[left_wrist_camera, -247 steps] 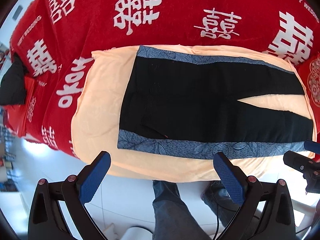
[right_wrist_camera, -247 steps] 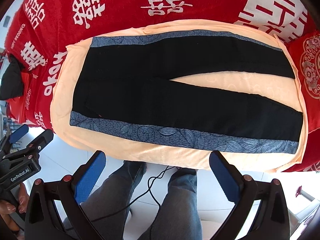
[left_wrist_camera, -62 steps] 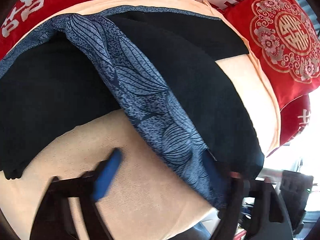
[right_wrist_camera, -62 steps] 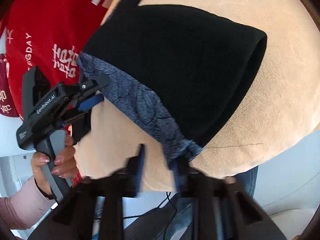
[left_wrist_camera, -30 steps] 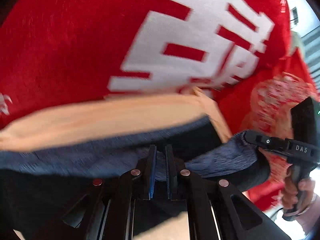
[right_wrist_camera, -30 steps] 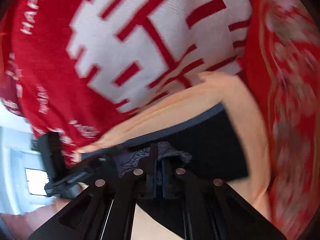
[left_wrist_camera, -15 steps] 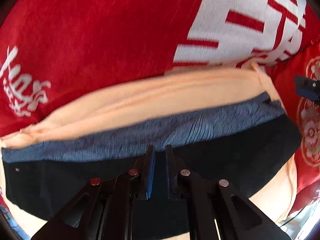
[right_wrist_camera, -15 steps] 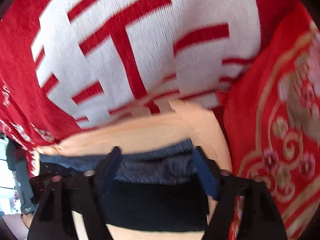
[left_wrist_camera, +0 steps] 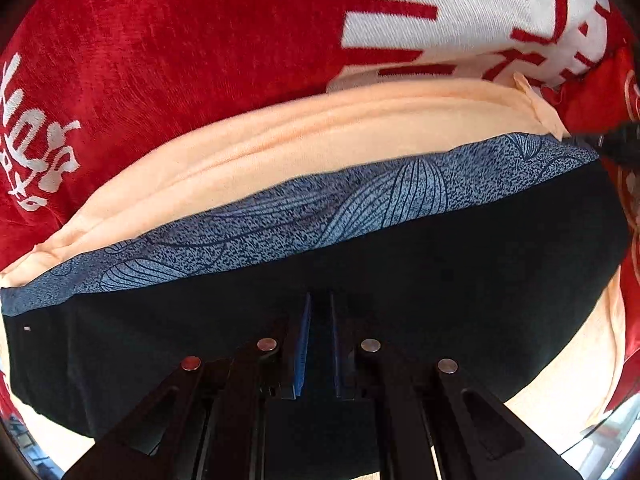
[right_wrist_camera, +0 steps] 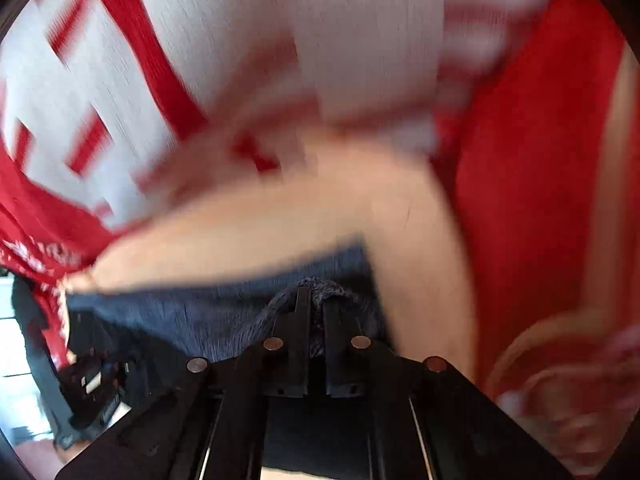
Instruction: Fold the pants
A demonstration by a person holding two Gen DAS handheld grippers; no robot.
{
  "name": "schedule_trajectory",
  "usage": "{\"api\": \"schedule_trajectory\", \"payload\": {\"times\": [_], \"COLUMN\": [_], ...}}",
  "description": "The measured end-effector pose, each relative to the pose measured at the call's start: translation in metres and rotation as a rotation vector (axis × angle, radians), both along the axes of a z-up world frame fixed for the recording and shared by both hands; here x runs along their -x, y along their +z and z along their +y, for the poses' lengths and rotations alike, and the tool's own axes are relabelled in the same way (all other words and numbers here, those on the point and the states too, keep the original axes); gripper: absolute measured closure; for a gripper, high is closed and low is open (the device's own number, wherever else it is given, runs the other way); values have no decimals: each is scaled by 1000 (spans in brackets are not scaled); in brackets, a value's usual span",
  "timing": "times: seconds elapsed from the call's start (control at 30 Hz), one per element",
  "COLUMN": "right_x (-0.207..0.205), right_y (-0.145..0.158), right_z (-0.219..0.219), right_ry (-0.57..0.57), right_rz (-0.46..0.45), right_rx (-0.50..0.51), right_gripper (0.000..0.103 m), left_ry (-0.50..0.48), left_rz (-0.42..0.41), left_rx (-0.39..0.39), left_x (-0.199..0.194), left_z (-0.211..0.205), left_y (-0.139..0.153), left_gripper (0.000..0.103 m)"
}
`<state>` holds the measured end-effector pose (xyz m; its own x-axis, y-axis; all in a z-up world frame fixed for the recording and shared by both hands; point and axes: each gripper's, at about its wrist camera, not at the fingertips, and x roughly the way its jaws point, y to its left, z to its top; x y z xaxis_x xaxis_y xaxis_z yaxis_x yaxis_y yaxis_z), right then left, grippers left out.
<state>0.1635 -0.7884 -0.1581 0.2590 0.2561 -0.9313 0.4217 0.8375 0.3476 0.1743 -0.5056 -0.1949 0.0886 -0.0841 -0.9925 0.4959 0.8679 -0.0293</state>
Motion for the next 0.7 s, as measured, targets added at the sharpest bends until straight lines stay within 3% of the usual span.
{"api": "schedule_trajectory", "payload": {"times": [0.1,0.17,0.2,0.27,0.37,0.43,0.5,0.6,0.7], "right_x": [-8,-10,-9,1,11,15,13,12,14], "right_y": [0,2,7,23,32,24,7,-17,-13], "right_z": [-19,-21,-21,-17,1,23,44,43,28], "right_ry": [-73,-75,-67,-67,-7,72,139,128,77], "right_rz": [10,38,27,-18,-56,-30,11,52,19], "right_rx": [-17,30,48,71,36,23,70,157,154], "right_gripper": [95,83,67,54,54,54,55,61,63], "left_ry": [21,45,52,60,75,84,111,91,73], "left_rz": [-9,-11,-19,-43,-41,-28,-17,-88,-107], "left_rx": [-13,-14,-10,-7,-19,-51,-58,-70,-84], "left_x": [-8,-14,-15,-17,-18,-19,-23,-22,-19], "left_z": [4,5,7,15,33,36,38,34,32], "left_y": [-3,2,6,15,19,12,1,-1,1], "left_gripper": [93,93,93,93,93,93,93,93,93]}}
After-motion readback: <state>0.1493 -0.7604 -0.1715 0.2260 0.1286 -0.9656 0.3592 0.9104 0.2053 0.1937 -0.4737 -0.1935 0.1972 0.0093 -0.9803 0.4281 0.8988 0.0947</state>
